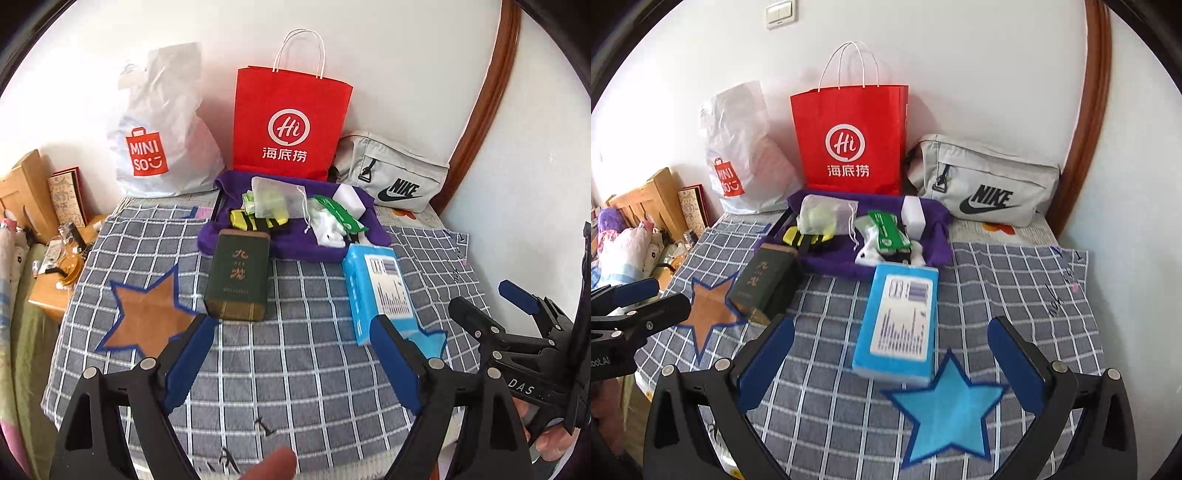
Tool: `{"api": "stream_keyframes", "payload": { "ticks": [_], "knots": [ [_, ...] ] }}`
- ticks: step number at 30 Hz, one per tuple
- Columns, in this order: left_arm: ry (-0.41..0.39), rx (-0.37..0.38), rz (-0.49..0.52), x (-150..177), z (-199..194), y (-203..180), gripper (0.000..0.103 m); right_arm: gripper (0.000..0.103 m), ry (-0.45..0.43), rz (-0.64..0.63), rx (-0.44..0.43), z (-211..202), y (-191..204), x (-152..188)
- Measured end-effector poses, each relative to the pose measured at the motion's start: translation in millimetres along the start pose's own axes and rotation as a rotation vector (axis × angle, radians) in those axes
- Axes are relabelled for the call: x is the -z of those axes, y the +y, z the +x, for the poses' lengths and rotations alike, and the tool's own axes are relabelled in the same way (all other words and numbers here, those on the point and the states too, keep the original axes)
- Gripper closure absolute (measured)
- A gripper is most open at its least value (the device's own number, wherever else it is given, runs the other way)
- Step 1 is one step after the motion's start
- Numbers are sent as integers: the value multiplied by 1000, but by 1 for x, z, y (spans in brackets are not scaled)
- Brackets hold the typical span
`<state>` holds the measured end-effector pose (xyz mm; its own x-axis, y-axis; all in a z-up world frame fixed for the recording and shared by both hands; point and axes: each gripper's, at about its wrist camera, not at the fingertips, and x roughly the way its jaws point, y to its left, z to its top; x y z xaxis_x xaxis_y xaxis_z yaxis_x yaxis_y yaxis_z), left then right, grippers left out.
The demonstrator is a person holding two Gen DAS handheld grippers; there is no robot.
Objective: Organize soft objects
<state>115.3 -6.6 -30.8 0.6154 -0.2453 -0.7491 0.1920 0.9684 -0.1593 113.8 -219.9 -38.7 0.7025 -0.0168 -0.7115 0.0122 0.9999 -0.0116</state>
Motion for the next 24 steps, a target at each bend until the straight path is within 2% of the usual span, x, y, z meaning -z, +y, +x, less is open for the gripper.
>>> {"api": "stream_keyframes", "payload": {
  "ticks": [5,11,15,22,24],
  "knots": [
    [-20,-52,6,29,-28,-8,17,0,-9,9,-24,-28,1,26],
    [-69,-49,-16,50,-60,-13,16,0,-37,-11,9,-63,5,53],
    [-108,-111,-7,57,-74,-18,16,0,-55,11,-7,-83,4,64],
    [-177,-173,34,68,-96,-36,16,0,-78,14,-12,-101,4,76],
    [-174,-153,36,70,-97,-38,16,0,-78,20,-12,-104,2,79]
  ]
}}
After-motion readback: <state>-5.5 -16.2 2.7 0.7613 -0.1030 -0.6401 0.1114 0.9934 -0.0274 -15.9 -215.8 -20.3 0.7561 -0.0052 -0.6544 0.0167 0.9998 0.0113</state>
